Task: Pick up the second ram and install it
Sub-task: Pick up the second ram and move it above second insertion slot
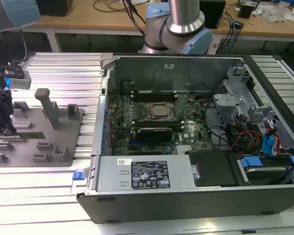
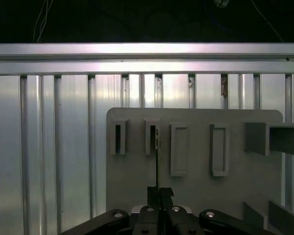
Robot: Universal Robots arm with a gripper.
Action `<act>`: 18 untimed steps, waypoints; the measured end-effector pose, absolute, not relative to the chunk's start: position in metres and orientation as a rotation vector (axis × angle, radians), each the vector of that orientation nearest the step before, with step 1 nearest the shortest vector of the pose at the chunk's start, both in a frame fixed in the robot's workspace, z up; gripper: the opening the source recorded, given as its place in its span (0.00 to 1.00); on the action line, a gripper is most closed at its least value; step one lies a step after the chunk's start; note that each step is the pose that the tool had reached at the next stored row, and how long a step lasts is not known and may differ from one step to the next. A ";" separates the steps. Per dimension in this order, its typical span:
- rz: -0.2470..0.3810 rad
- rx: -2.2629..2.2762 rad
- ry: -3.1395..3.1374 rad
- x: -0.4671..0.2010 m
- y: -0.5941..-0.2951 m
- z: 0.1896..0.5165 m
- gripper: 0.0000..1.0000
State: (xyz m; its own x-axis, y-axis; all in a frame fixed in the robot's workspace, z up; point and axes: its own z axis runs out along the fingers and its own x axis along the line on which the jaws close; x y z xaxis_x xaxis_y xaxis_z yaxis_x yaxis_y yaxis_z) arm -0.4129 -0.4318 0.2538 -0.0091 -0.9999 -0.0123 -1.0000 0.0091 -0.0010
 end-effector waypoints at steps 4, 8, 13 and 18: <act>0.012 -2.205 2.225 -0.413 -0.429 0.271 0.09; 0.012 -2.205 2.225 -0.413 -0.428 0.282 0.09; 0.012 -2.205 2.225 -0.413 -0.427 0.302 0.09; 0.012 -2.205 2.225 -0.413 -0.426 0.326 0.09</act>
State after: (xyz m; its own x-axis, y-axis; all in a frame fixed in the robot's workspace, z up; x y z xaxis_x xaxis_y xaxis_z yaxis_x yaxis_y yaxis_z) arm -0.4129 -0.4255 0.3263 -0.0090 -0.9999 -0.0123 -1.0000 0.0091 -0.0010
